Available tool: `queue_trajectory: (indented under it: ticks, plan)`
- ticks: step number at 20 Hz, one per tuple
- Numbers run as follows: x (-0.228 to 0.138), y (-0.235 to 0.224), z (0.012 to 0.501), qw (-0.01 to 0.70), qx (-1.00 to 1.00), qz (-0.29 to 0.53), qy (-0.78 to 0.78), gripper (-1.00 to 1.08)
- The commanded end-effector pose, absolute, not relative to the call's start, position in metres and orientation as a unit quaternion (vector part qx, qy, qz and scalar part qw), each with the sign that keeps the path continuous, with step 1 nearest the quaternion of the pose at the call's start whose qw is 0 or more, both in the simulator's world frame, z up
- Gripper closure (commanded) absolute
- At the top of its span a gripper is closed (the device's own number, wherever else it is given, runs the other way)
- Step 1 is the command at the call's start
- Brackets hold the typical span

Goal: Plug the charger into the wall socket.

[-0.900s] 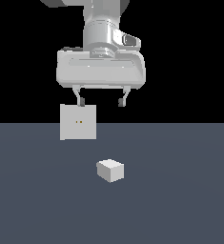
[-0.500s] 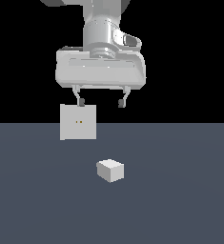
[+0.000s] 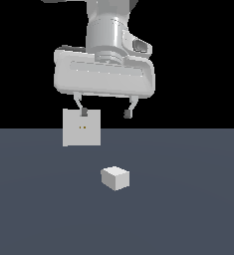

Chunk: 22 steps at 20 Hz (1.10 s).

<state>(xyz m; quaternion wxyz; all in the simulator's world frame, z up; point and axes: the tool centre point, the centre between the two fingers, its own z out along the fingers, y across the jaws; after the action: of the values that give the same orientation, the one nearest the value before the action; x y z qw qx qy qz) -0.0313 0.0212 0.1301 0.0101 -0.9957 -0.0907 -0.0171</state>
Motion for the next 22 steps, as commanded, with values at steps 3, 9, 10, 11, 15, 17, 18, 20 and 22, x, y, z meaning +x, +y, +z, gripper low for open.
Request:
queue_trajectory:
  ticks: [3, 9, 10, 11, 15, 17, 18, 20, 22]
  plan:
    - [-0.041, 0.019, 0.12, 0.015, -0.991, -0.038, -0.129, -0.92]
    - [-0.052, 0.015, 0.106, 0.022, -0.981, -0.066, -0.181, -0.92]
    - [-0.054, 0.015, 0.103, 0.023, -0.979, -0.07, -0.189, -0.92]
    - [-0.056, 0.014, 0.101, 0.025, -0.977, -0.074, -0.197, -0.92]
    - [-0.061, 0.011, 0.092, 0.029, -0.969, -0.09, -0.226, -0.92]
    - [-0.064, 0.01, 0.088, 0.031, -0.965, -0.098, -0.24, -0.92]
    - [-0.065, 0.009, 0.086, 0.033, -0.963, -0.102, -0.247, -0.92]
    - [-0.067, 0.008, 0.082, 0.035, -0.959, -0.109, -0.26, -0.92]
    - [-0.069, 0.007, 0.078, 0.037, -0.955, -0.115, -0.272, -0.92]
